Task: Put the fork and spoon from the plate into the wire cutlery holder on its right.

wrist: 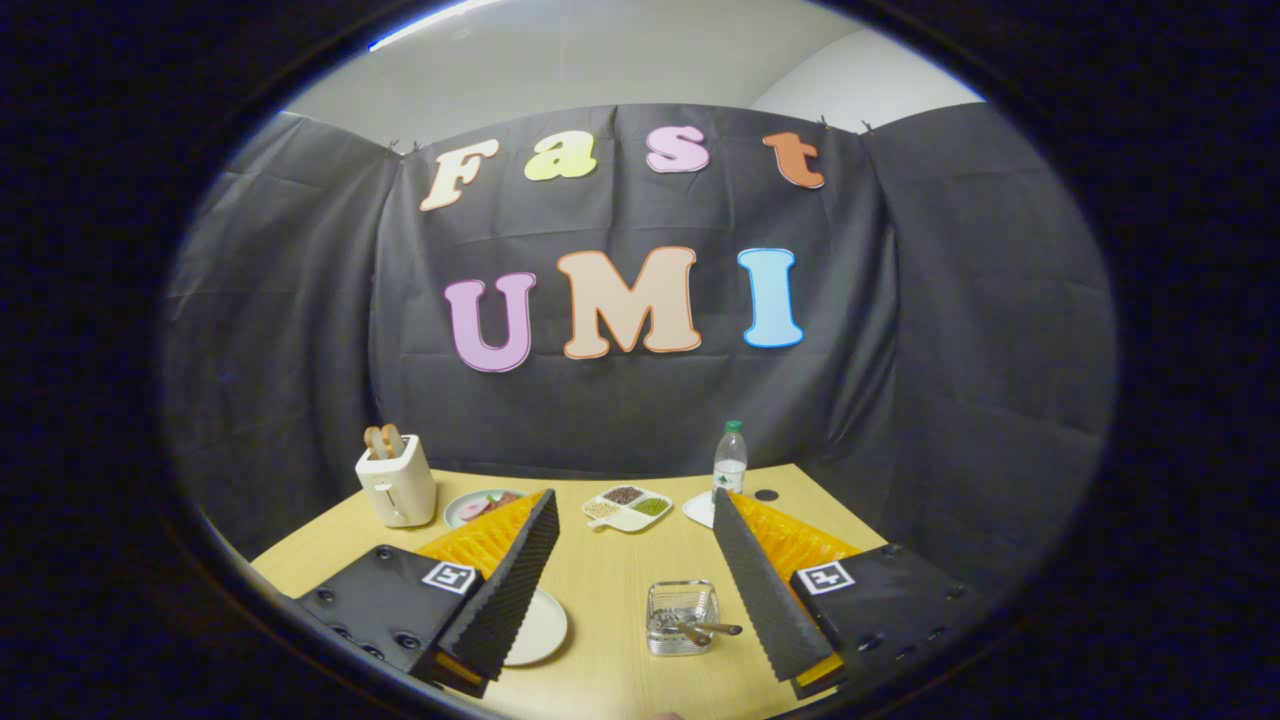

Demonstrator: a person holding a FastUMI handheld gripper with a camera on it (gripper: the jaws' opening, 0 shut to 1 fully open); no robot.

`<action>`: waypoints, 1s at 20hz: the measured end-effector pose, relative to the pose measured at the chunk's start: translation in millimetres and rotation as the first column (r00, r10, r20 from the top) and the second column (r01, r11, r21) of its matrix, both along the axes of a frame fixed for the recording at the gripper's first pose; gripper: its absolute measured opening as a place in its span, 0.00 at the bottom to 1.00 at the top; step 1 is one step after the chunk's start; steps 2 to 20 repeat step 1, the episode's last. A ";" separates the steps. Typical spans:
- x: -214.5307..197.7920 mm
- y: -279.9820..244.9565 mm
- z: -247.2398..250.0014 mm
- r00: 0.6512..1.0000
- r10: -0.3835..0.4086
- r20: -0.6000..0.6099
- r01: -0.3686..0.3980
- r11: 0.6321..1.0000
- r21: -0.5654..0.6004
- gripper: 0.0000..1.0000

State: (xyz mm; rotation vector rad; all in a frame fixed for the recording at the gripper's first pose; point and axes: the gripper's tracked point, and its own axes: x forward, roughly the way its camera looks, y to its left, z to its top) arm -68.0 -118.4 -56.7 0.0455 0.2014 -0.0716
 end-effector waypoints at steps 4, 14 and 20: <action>-0.2 1.6 0.9 1.000 0.002 0.000 -0.002 1.000 0.004 0.99; -0.2 1.6 0.9 1.000 0.002 0.000 -0.002 1.000 0.004 0.99; -0.2 1.6 0.9 1.000 0.002 0.000 -0.002 1.000 0.004 0.99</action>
